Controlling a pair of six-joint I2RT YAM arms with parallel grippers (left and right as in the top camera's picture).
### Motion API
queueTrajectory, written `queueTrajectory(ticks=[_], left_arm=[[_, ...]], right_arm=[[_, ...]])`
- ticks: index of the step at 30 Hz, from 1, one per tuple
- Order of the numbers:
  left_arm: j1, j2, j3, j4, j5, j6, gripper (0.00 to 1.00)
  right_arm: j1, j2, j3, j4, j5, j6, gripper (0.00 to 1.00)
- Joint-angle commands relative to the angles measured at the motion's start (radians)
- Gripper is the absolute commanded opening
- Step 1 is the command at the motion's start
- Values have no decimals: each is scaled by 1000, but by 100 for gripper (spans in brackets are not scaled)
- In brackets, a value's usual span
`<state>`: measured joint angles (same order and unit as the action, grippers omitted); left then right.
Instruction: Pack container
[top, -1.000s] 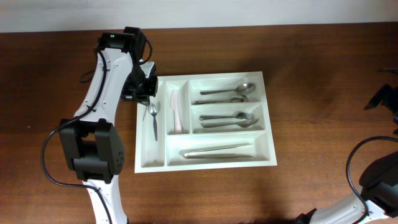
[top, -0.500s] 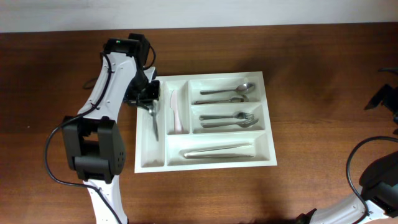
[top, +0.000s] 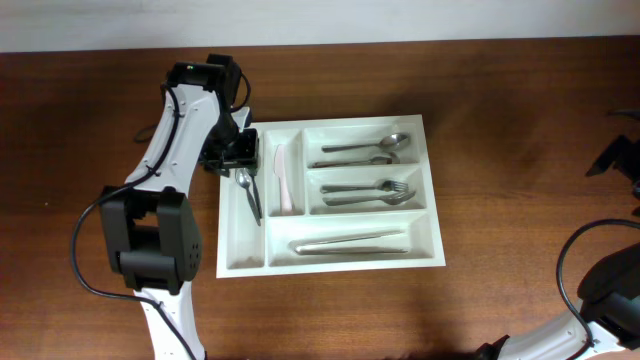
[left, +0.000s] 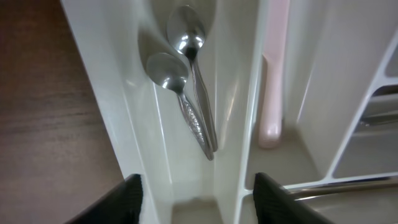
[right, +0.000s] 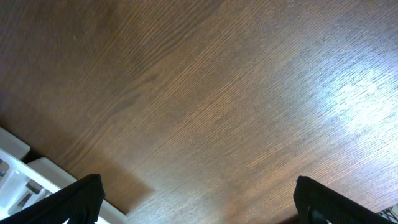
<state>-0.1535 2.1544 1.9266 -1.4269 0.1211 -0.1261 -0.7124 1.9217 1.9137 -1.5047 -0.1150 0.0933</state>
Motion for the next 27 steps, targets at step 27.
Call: queueTrajectory(ticks=[27], left_arm=[[109, -604, 287, -261, -11, 65, 99]], right_arm=[[5, 5, -3, 2, -5, -8, 99]])
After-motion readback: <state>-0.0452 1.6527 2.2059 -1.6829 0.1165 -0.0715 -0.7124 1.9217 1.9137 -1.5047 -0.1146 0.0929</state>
